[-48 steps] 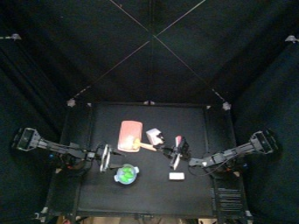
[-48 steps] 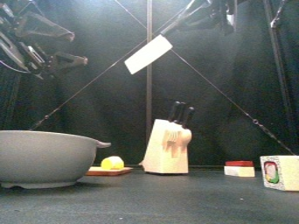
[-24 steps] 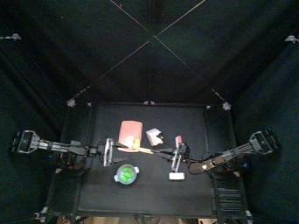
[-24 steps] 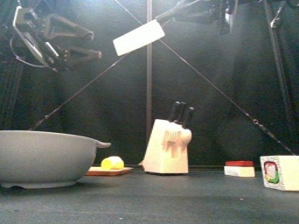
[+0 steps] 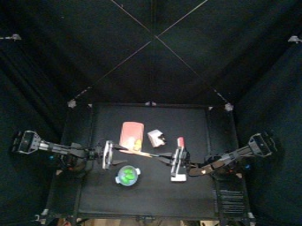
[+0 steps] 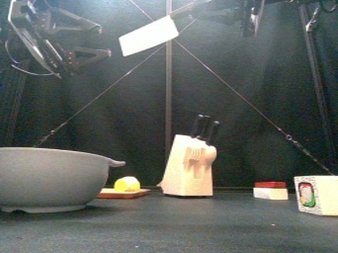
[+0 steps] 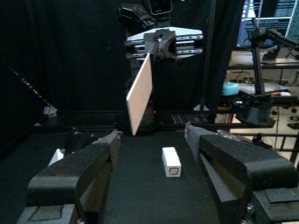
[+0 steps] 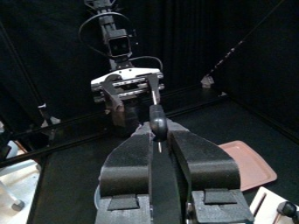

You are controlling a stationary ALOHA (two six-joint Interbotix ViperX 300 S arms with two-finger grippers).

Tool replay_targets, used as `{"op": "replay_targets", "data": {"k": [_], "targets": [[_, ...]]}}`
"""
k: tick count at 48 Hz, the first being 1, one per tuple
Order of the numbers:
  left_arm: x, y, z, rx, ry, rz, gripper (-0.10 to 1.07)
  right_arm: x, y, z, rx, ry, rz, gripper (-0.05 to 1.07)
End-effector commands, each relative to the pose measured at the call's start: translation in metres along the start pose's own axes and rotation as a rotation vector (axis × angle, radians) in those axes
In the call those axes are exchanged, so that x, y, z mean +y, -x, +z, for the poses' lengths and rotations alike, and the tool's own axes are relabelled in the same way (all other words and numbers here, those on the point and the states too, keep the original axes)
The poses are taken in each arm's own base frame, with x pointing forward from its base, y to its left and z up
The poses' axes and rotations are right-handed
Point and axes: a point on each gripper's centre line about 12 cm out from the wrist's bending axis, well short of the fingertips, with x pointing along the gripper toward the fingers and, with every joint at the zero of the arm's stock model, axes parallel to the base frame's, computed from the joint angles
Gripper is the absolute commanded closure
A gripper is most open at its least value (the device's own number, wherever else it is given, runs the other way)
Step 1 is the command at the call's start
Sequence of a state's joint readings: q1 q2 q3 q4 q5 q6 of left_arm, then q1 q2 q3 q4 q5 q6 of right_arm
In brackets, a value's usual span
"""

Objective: Grab cleaver with other hand

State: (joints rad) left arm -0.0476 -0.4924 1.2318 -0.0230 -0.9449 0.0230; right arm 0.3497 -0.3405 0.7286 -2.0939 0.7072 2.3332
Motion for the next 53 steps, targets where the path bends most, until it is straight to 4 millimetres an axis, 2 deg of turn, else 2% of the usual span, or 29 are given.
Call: {"op": "replay_targets", "data": {"k": [1,16,23,53], "targets": [[0.000,-0.010,0.007,-0.043,-0.003,-0.002,0.03,0.005,-0.002,0.017,-0.045,-0.022,0.005,0.64],[-0.003,-0.023,0.003,-0.094,-0.015,-0.018,0.04,0.011,-0.013,0.012,-0.034,-0.011,0.003,0.64],[-0.004,-0.024,0.002,-0.114,-0.021,-0.030,0.09,0.011,-0.014,0.012,-0.034,-0.012,-0.001,0.64],[-0.008,-0.025,0.000,-0.115,-0.038,-0.063,0.57,0.011,-0.016,0.010,-0.026,-0.013,-0.005,0.64]]}}
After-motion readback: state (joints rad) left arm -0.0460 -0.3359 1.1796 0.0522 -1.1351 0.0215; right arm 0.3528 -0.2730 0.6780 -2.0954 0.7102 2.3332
